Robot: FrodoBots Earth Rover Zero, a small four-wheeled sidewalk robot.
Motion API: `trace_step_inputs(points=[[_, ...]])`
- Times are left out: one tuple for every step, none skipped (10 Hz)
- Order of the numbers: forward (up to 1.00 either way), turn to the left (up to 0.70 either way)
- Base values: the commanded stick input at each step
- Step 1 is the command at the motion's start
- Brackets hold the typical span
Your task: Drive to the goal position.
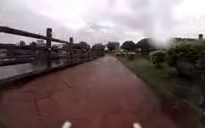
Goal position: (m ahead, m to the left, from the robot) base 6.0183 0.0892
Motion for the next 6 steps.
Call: trace_step_inputs(points=[[0.50, 0.03], [0.50, 0.06], [0.50, 0.04], [0.50, 0.00], [0.50, 0.00], [0.50, 0.00]])
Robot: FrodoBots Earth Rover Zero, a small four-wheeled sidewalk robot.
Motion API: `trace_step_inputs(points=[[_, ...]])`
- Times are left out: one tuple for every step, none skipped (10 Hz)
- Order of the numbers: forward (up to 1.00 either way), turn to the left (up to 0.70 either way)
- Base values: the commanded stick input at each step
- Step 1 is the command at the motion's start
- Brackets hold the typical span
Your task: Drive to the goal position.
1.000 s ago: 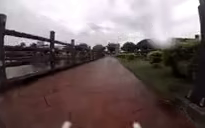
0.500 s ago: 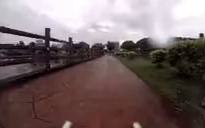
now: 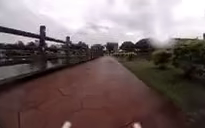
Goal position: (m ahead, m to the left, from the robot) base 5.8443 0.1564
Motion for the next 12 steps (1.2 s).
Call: trace_step_inputs(points=[[0.50, 0.00], [0.50, 0.00], [0.50, 0.00], [0.50, 0.00], [0.50, 0.00], [0.50, 0.00], [0.50, 0.00], [0.50, 0.00], [0.50, 0.00], [0.50, 0.00], [0.50, 0.00], [0.50, 0.00]])
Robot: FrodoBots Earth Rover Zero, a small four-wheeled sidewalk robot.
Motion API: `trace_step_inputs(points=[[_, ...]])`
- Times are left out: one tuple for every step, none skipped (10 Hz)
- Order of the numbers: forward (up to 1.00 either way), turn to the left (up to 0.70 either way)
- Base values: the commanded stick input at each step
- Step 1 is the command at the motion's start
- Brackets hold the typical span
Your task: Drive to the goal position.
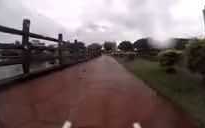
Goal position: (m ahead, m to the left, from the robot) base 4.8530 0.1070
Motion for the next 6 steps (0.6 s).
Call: trace_step_inputs(points=[[0.50, 0.00], [0.50, 0.00], [0.50, 0.00], [0.50, 0.00], [0.50, 0.00], [0.50, 0.00]])
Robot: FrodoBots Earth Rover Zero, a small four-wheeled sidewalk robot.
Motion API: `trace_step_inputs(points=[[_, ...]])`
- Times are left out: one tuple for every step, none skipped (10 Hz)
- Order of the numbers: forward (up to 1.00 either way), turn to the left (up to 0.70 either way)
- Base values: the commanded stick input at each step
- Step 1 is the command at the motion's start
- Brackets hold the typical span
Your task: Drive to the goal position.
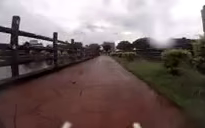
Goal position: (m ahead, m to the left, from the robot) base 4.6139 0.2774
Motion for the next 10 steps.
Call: trace_step_inputs(points=[[0.50, 0.00], [0.50, 0.02], [0.50, 0.09], [0.50, 0.22], [0.50, 0.10], [0.50, 0.00], [0.50, 0.00], [0.50, 0.00], [0.50, 0.00], [0.50, 0.03]])
